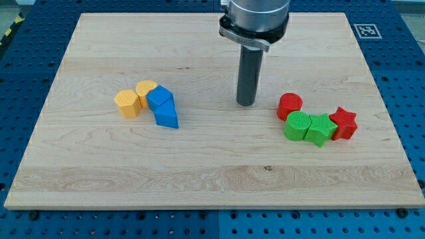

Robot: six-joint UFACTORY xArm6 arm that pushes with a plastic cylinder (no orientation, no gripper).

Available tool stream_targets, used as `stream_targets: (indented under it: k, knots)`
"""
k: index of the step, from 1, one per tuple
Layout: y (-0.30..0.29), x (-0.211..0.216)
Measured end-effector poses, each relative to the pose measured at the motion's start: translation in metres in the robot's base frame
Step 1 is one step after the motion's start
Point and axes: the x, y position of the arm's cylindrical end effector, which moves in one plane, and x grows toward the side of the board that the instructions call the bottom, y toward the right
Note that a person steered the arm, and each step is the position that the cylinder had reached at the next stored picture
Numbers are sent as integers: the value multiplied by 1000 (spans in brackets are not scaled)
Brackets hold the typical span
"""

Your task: Move the red circle above the green star

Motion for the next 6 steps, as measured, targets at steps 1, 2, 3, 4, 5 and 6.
stream_targets:
  k: [1, 2, 3, 4, 5, 6]
  knots:
    - [21, 11]
    - [38, 22]
    - [43, 22]
    - [54, 21]
    - [67, 21]
    - [63, 3]
